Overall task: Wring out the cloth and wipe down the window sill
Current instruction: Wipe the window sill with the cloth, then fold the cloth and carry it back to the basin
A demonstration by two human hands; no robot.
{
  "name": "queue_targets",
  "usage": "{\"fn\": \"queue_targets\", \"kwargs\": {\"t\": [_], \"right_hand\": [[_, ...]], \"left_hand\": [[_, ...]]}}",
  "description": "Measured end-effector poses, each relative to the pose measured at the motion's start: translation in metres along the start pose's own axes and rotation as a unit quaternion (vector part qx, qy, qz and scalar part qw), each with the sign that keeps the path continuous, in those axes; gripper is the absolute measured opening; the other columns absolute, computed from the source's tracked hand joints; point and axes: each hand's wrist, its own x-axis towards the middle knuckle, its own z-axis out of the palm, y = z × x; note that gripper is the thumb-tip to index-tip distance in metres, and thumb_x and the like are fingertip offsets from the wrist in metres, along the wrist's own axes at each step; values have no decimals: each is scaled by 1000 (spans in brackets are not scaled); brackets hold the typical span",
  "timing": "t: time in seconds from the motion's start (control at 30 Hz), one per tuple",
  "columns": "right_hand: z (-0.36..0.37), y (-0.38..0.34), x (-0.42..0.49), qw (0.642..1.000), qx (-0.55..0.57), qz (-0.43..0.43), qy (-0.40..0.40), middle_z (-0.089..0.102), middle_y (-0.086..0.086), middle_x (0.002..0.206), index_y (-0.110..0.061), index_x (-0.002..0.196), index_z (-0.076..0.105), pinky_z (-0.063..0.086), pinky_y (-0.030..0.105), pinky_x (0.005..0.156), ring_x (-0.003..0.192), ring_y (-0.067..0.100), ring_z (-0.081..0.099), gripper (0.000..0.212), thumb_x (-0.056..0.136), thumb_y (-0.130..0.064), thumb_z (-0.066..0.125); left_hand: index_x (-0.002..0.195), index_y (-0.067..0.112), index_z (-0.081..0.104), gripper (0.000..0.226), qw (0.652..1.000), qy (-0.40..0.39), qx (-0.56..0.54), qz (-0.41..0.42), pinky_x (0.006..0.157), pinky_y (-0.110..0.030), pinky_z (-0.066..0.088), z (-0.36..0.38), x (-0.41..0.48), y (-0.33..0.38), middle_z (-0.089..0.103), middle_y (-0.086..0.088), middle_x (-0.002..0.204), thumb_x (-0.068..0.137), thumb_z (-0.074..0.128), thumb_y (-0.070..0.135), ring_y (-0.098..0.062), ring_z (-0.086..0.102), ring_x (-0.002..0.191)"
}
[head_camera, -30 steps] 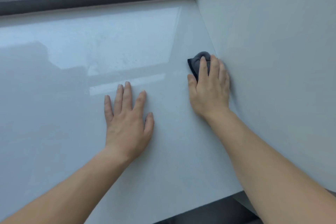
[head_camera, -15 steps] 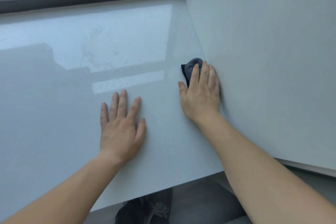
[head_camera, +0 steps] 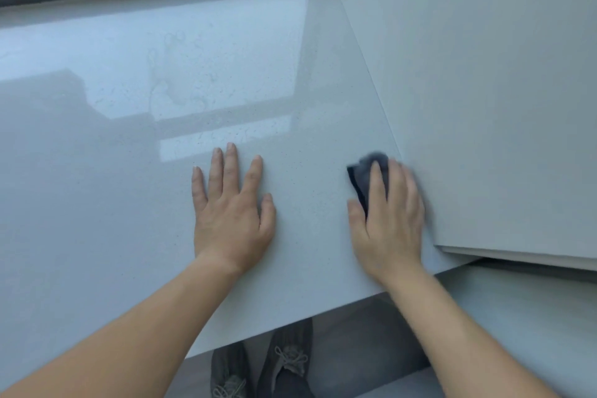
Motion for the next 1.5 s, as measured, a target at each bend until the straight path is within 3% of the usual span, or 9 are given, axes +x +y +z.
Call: {"fn": "queue_targets", "kwargs": {"t": [0.17,0.4,0.67,0.87,1.07,1.2,1.3,1.4,1.5], "right_hand": [[5,-46,97,999,29,-42,13,19,7,163,-18,154,30,12,45,121,151,28,12,60,100,-44,37],[5,14,-47,965,-1,-258,-42,32,5,158,-18,147,43,22,43,120,149,27,23,52,98,-38,39],[9,32,-64,998,35,-4,56,33,6,156,-15,146,42,25,48,118,146,29,24,52,98,-34,38],[15,5,-95,993,80,60,69,34,8,156,-15,146,45,25,51,116,144,31,25,54,96,-34,37],[29,-93,-137,991,134,-25,-7,25,0,161,-20,151,38,18,45,121,151,20,14,55,98,-34,29],[26,-142,-154,954,260,-101,-108,18,-14,163,-26,153,32,5,28,123,152,4,2,58,96,-28,35],[9,-136,-153,928,352,-44,-113,27,-28,153,-32,151,34,15,14,118,145,-7,16,60,94,-26,51],[-1,-122,-154,959,266,47,-84,45,-19,135,-27,144,44,34,24,110,132,2,39,53,94,-34,60],[-3,-124,-157,952,257,99,-132,50,-16,114,-29,133,54,46,28,96,113,8,54,49,87,-39,68]], "left_hand": [[156,28,13,64,1000,8,-26,5,121,-49,-10,4,1,-4,-6,-6,167,96,19,47,-18,-18,151],[153,28,23,61,997,5,-72,18,121,-49,-11,0,-1,-4,-1,-7,167,94,19,43,-20,-13,152],[146,25,39,51,987,-7,-148,66,122,-47,-11,-8,-8,-17,11,-7,165,96,45,37,-19,-4,153],[123,19,63,39,986,34,-110,119,119,-47,18,-22,-64,-62,42,-11,149,91,47,33,-32,35,139],[118,19,66,38,991,22,-100,88,103,-43,30,-29,-124,-107,54,-6,134,91,47,37,-29,48,122],[129,17,58,48,982,-23,-176,56,102,-33,36,-44,-143,-114,58,3,126,95,40,46,-20,51,117],[139,22,48,55,971,-66,-228,18,103,-35,42,-53,-143,-111,56,7,129,95,42,53,-15,49,121],[143,23,42,59,964,-110,-243,11,102,-38,44,-56,-135,-96,52,7,134,94,47,56,-15,49,123],[130,26,47,48,956,-149,-252,-20,90,-37,48,-56,-126,-75,52,3,123,91,55,53,-19,55,108]]}}
